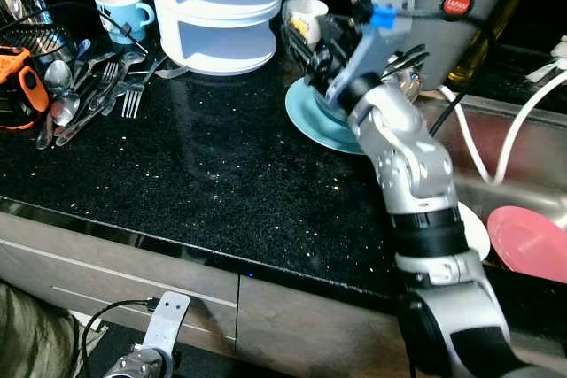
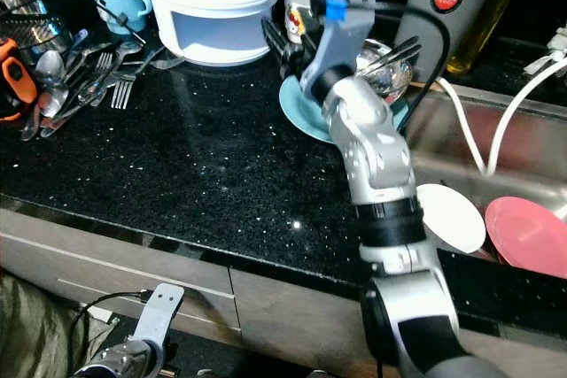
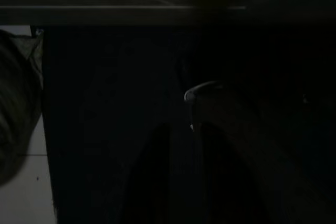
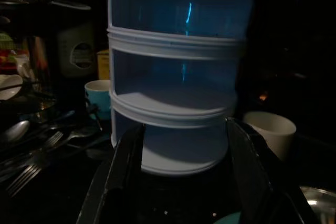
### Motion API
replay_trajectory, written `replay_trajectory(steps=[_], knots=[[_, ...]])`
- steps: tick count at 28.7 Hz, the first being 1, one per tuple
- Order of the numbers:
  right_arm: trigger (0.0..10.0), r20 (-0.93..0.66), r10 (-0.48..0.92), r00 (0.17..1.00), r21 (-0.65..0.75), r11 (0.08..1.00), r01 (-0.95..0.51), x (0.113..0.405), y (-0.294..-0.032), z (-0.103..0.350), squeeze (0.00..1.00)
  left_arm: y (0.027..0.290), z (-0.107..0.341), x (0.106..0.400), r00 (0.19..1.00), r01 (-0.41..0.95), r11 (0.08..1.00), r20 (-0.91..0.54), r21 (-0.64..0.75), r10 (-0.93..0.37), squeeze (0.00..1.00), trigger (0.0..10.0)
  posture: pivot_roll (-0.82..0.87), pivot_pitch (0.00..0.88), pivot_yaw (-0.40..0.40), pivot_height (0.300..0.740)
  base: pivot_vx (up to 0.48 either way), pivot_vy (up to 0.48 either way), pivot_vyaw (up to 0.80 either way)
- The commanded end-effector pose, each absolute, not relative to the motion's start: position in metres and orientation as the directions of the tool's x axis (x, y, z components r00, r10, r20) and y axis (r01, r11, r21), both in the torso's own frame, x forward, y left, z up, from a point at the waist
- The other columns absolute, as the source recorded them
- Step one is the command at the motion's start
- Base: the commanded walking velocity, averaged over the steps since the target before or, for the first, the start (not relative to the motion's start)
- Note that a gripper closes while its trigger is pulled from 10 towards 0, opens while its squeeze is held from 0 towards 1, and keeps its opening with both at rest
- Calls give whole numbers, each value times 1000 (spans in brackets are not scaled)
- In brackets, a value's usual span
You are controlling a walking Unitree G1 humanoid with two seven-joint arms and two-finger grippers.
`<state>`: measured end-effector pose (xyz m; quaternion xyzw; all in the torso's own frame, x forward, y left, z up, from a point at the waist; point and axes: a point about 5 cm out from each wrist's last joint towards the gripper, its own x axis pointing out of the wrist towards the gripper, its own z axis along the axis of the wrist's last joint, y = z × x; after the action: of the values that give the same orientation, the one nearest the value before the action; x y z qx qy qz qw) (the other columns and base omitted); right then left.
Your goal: Kitchen organization
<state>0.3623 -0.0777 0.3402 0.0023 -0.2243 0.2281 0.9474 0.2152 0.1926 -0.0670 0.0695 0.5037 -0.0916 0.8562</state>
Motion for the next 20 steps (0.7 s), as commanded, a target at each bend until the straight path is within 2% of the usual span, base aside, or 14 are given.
replay_trajectory(steps=[1, 10, 20], knots=[[10000, 380, 399, 834, -102, 915, -391, 371, -78, 341, 0, 192, -71, 208, 447, 254, 967, -890, 37, -83, 0, 10000, 27, 138, -57, 740, 0, 0, 0], [10000, 242, 305, 921, -114, 952, -286, 404, -76, 337, 0, 193, -71, 209, 490, 221, 970, -871, 101, -21, 0, 10000, 53, 191, -91, 740, 0, 0, 0], [10000, 315, 239, 918, -12, 969, -248, 412, -94, 372, 0, 192, -73, 205, 552, 174, 974, -834, 142, 23, 0, 10000, 75, 245, -108, 740, 0, 0, 0]])
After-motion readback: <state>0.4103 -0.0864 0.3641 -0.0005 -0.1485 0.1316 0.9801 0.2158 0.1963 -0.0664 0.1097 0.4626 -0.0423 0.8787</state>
